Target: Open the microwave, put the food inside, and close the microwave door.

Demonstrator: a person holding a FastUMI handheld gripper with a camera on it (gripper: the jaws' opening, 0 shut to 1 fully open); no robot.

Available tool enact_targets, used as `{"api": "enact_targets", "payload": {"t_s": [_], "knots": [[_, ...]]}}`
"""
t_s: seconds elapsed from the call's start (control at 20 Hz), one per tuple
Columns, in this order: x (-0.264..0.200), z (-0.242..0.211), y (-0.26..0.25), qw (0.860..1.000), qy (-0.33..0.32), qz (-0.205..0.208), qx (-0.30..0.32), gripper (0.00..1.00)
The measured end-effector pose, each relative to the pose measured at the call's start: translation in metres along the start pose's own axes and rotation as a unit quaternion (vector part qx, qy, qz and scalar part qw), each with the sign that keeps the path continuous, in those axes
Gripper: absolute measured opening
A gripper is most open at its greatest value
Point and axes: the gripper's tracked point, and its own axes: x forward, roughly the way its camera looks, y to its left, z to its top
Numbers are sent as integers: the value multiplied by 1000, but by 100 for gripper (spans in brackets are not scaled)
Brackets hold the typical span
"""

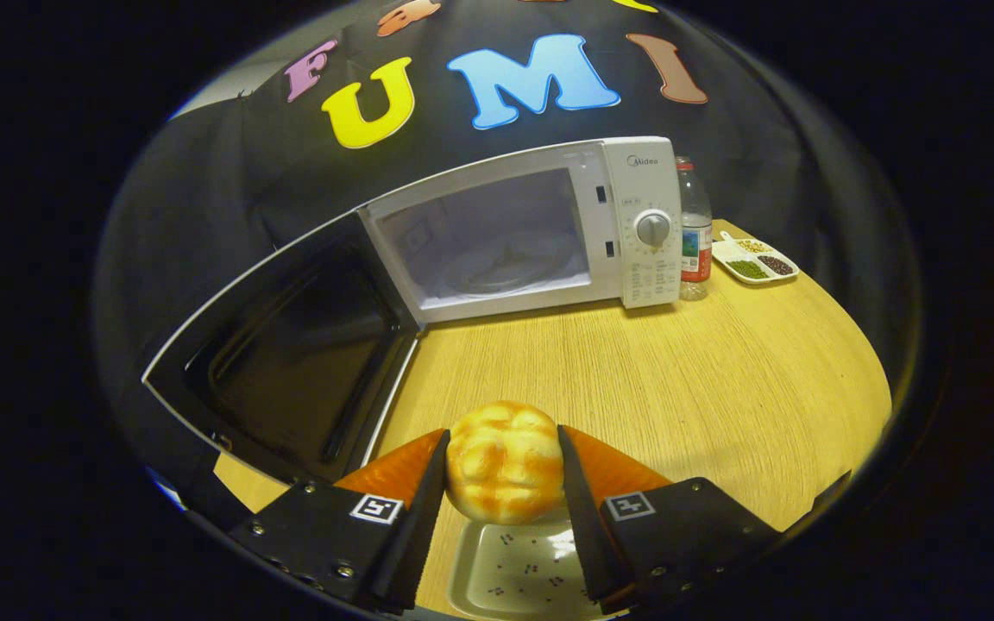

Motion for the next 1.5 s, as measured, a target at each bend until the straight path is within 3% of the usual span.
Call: {"api": "enact_targets", "payload": {"t_s": [0.6, 0.9, 1.5], "knots": [[79, 91, 21, 993, -67, 59, 71, 70], [121, 121, 23, 988, -103, 65, 98, 70], [197, 136, 24, 979, -137, 62, 141, 70]]}}
